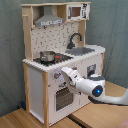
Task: Play with the kitchen
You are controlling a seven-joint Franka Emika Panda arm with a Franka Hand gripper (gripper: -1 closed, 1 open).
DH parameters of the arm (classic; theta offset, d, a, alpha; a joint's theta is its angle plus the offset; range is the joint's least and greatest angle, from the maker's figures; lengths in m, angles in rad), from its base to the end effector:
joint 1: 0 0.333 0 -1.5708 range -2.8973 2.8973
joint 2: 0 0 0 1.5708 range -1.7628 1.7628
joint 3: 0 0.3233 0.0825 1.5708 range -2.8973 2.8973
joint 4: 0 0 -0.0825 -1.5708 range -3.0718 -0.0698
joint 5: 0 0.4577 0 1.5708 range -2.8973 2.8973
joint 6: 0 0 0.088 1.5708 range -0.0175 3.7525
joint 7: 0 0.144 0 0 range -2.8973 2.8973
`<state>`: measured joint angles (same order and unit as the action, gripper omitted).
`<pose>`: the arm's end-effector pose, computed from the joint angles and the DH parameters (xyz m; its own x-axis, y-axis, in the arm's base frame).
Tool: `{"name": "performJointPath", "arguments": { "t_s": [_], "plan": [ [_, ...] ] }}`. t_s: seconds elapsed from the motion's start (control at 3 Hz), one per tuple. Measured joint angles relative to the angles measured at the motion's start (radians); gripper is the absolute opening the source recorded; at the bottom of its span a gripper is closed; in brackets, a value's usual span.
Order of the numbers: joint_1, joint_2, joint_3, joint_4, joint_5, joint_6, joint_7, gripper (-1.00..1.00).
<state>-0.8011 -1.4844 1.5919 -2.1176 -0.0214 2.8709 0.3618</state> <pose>0.4097 0.5528 0.3273 0.0689 0.9246 0.3746 0.0493 -0.3782 0.9244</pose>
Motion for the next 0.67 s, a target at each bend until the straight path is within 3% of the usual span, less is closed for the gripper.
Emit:
{"name": "performJointPath", "arguments": {
  "t_s": [0.67],
  "plan": [
    [0.154,0.0,-0.008,-0.124,0.0,-0.049,0.0,1.0]
  ]
}}
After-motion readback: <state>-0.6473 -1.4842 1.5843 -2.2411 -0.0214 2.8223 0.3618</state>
